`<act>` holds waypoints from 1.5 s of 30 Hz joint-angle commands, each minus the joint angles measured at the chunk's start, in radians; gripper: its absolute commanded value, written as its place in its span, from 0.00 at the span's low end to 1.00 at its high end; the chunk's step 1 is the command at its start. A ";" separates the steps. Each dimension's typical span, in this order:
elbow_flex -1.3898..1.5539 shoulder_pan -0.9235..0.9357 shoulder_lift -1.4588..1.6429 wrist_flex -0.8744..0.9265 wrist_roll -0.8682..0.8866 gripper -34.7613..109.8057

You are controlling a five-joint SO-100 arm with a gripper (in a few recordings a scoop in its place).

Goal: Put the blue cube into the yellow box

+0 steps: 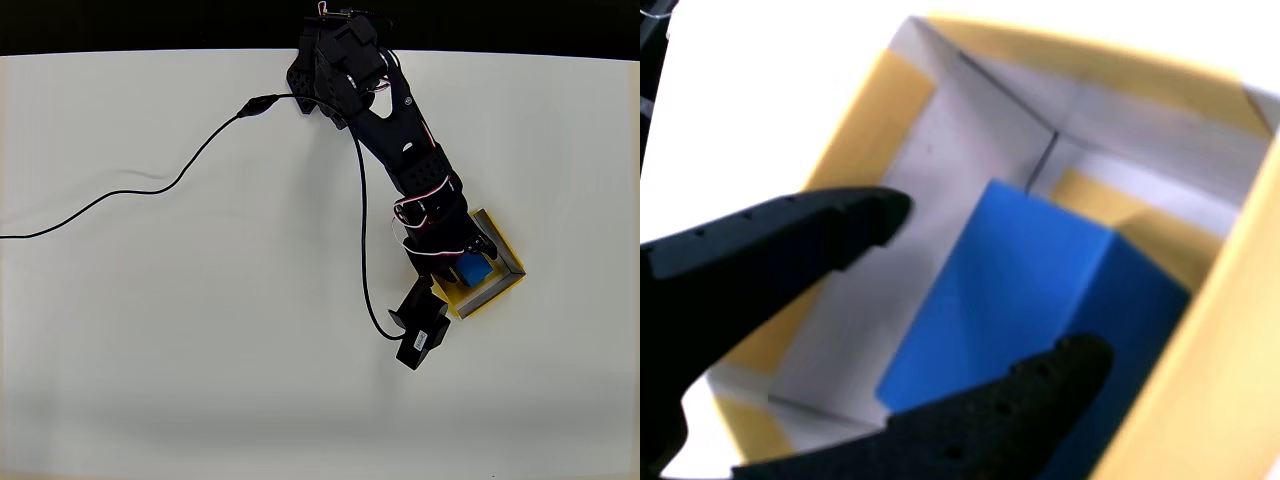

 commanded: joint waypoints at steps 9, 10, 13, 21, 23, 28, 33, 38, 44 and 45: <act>-0.267 0.031 0.267 0.109 -0.038 0.45; -0.281 0.043 0.295 0.140 -0.035 0.44; -0.295 0.098 0.373 0.232 -0.037 0.41; -0.023 0.357 0.578 0.204 -0.089 0.33; 0.104 0.417 0.646 0.150 -0.110 0.32; 0.436 0.508 0.838 0.072 -0.167 0.30; 0.661 0.543 1.020 0.107 -0.186 0.29; 0.847 0.589 1.210 0.149 -0.227 0.28; 0.989 0.641 1.399 0.282 -0.262 0.27; 0.989 0.644 1.425 0.345 -0.262 0.27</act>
